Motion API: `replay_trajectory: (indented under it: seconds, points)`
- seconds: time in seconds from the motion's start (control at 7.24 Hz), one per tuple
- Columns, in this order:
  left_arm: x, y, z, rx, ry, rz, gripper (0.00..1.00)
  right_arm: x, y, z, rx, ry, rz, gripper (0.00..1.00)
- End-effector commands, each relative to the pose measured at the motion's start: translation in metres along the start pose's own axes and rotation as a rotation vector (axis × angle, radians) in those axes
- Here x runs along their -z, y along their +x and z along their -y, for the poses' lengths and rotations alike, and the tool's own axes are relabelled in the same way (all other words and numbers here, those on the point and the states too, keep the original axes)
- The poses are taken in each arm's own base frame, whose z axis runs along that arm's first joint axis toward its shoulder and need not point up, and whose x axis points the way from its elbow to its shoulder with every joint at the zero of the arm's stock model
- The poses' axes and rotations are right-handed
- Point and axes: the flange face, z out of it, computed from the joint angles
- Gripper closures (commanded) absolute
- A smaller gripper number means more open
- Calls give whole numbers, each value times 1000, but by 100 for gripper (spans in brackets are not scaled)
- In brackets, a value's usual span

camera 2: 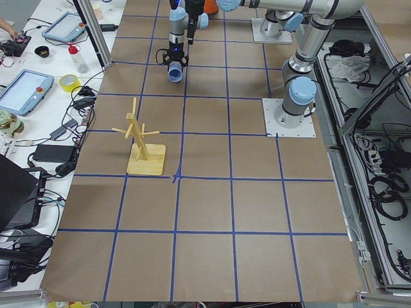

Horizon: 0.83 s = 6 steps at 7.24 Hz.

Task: Flip cup
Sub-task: 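Lower the cup and lay it on its side with the right gripper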

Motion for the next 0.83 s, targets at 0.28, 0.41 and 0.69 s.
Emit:
replay_trajectory:
  seconds: [0.28, 0.41, 0.69]
  points:
    - [-1, -1, 0, -2, -2, 1, 0, 22, 1, 3, -57, -7, -29, 0]
    - [-1, -1, 0, -2, -2, 0, 0, 36, 1, 4, -111, -3, -44, 0]
    - [1, -1, 0, -6, 0, 1, 0, 100, 0, -1, -395, -74, -157, 0]
